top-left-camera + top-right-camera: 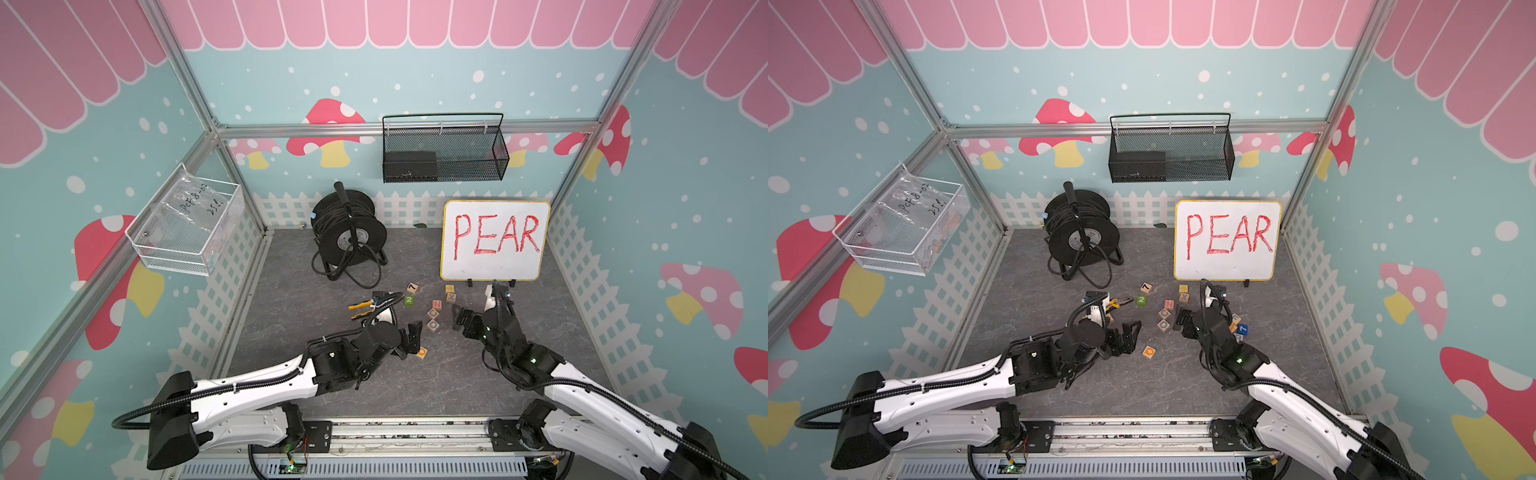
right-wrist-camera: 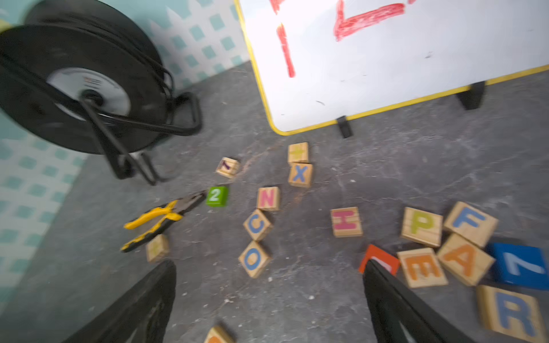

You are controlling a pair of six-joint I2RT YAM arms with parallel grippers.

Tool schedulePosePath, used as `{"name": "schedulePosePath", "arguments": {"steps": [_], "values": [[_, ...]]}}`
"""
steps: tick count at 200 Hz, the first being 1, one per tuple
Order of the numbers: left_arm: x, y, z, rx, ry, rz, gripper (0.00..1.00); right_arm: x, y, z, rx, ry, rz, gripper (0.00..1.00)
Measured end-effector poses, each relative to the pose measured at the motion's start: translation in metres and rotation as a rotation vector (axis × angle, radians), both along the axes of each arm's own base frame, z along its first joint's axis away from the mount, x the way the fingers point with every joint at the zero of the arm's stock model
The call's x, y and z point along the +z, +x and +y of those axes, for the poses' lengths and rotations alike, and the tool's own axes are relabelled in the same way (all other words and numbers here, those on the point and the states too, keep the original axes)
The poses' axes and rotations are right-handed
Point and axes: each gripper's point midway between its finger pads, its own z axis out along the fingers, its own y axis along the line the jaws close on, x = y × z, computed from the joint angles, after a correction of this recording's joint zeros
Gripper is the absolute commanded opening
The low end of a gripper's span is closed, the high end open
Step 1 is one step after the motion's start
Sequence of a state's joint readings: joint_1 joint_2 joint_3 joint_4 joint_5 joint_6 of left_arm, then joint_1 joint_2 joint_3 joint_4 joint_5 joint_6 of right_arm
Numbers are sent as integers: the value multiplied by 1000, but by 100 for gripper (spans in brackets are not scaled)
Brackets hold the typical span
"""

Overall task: Spell the uppercase word “pear” with letter blocks
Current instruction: Pick up the letter block from the center of the board.

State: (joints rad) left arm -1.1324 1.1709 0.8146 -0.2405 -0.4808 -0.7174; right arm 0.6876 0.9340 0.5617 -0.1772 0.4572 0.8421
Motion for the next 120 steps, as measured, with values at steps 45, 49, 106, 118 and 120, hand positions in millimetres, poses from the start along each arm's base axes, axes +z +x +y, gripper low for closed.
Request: {"name": "schedulePosePath", "arguments": {"steps": [45,49,106,118,120], "values": [[-32,6,-31,-80,144,45,100,-36,-3,-46,-135,-195,142,100],[-33,7,-34,-86,153,46,100,-35,-3,-50,-146,-197,142,100],[-42,23,-83,-170,239,44,100,3,2,-127,-351,-158,48,100],[-42,28,-96,-187,250,42,100,6,1,-135,-368,-162,40,99],[-43,29,-99,-191,255,43,99,7,1,-136,-371,-162,40,99]]}}
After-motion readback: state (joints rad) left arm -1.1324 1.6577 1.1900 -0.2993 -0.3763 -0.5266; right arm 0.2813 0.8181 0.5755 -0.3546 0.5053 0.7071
